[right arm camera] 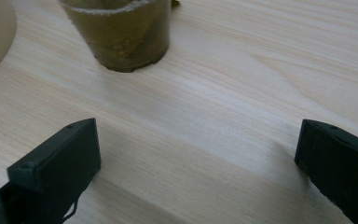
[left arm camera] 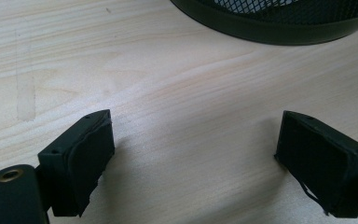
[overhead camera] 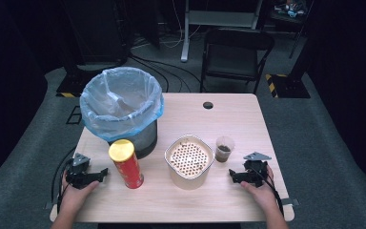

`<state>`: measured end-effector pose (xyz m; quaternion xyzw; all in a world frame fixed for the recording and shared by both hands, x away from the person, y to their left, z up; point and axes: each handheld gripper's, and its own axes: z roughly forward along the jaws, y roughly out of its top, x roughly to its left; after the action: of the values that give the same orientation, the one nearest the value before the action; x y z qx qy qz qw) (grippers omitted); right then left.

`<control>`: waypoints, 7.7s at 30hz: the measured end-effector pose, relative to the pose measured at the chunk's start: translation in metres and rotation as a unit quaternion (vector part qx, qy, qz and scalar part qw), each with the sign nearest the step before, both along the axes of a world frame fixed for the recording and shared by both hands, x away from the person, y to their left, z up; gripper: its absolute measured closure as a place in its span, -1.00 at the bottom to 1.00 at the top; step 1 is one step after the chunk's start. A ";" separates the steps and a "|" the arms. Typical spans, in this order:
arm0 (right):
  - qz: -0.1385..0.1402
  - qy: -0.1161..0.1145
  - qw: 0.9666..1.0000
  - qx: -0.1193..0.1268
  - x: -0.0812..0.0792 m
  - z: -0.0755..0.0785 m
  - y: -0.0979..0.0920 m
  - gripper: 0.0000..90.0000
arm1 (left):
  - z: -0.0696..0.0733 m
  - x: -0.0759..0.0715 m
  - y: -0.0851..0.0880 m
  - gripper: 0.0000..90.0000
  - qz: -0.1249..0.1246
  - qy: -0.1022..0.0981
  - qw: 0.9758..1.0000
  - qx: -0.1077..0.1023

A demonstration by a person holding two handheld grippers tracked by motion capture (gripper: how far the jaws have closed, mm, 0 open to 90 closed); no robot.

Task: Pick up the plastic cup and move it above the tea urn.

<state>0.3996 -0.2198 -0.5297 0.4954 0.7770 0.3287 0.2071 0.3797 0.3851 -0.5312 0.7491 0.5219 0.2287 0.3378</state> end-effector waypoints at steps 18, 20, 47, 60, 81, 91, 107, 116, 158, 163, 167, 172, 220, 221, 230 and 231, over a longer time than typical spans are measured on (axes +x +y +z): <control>-0.001 0.000 1.000 -0.002 -0.003 0.000 0.000 -1.00 | 0.001 -0.002 0.001 -0.75 0.014 0.009 1.000 0.000; 0.001 -0.001 1.000 -0.003 -0.003 0.000 0.000 -1.00 | 0.001 -0.002 0.001 -0.75 0.015 0.008 1.000 -0.001; -0.007 -0.001 1.000 -0.010 -0.014 0.011 0.005 -0.37 | 0.000 -0.003 0.002 -0.58 0.023 -0.006 1.000 -0.006; 0.030 -0.027 0.999 0.025 -0.035 0.069 0.015 0.17 | 0.001 -0.003 0.001 -0.59 0.025 -0.004 1.000 -0.004; 0.127 -0.038 0.988 0.075 -0.016 0.134 0.077 0.53 | 0.001 -0.004 0.001 -0.59 0.025 0.001 1.000 -0.004; 0.120 -0.023 0.991 0.054 -0.002 0.120 0.091 0.72 | 0.001 -0.004 0.001 -0.59 0.028 -0.003 1.000 -0.004; 0.153 -0.013 0.985 0.076 -0.010 0.117 0.084 0.78 | 0.001 -0.004 0.001 -0.59 0.030 -0.003 1.000 -0.004; 0.177 0.005 0.981 0.074 -0.017 0.120 0.081 0.79 | 0.000 -0.003 0.001 -0.59 0.029 -0.007 1.000 -0.004; 0.023 -0.040 0.999 0.007 0.030 0.059 0.059 -0.62 | 0.000 -0.003 0.000 -0.59 0.030 -0.006 1.000 -0.005; 0.022 -0.042 0.999 0.005 0.034 0.053 0.061 -0.55 | 0.001 -0.004 0.000 -0.59 0.028 -0.004 1.000 0.000; 0.021 -0.041 0.999 0.011 0.037 0.051 0.060 -0.48 | 0.001 -0.005 -0.001 -0.59 0.030 -0.005 1.000 -0.002; 0.029 -0.044 0.999 0.008 0.041 0.048 0.061 -0.45 | 0.000 -0.005 -0.002 -0.59 0.030 -0.009 0.999 -0.005; 0.077 -0.077 0.994 0.016 0.026 0.047 0.050 -0.22 | 0.000 -0.005 -0.002 -0.59 0.030 -0.005 1.000 -0.005; 0.078 -0.079 0.994 0.016 0.025 0.048 0.049 -0.22 | 0.000 -0.005 -0.002 -0.59 0.030 -0.006 1.000 -0.005; 0.081 -0.098 0.992 0.027 0.017 0.056 0.046 -0.24 | 0.000 -0.005 -0.001 -0.59 0.029 -0.005 1.000 -0.005; 0.083 -0.098 0.991 0.024 0.017 0.055 0.046 -0.24 | 0.000 -0.005 -0.002 -0.60 0.030 -0.008 1.000 -0.006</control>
<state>0.4171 -0.1740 -0.4748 0.3998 0.7831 0.4102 0.2421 0.3747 0.3832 -0.5314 0.7293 0.5424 0.2418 0.3397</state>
